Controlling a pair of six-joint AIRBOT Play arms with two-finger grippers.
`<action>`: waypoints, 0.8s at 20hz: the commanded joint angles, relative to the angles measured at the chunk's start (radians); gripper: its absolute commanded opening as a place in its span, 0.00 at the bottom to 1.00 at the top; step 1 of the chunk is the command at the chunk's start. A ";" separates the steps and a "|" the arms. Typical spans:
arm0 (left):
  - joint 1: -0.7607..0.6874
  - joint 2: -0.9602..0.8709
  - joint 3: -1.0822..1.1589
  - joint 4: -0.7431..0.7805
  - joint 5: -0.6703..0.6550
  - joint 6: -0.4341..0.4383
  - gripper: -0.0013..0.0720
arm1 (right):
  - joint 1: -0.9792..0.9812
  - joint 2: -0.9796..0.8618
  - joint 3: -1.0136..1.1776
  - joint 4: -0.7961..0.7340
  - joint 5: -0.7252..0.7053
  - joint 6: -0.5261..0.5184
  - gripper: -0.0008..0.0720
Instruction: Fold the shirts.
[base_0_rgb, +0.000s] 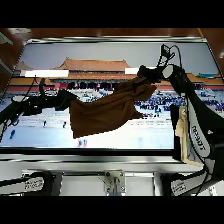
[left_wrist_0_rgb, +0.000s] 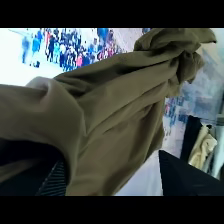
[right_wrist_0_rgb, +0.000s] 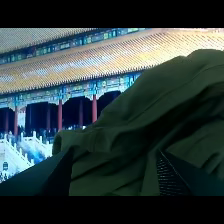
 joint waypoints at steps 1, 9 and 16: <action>0.118 -0.014 0.066 0.068 -0.238 -0.077 0.84 | -0.036 0.077 0.000 0.000 0.112 -0.096 0.87; 0.184 0.117 -0.028 0.744 -0.478 -0.361 0.99 | -0.139 0.127 -0.076 -0.207 0.639 -0.160 0.87; 0.038 0.093 -0.272 0.549 -0.211 -0.314 1.00 | -0.150 0.127 -0.157 -0.080 0.522 -0.161 0.87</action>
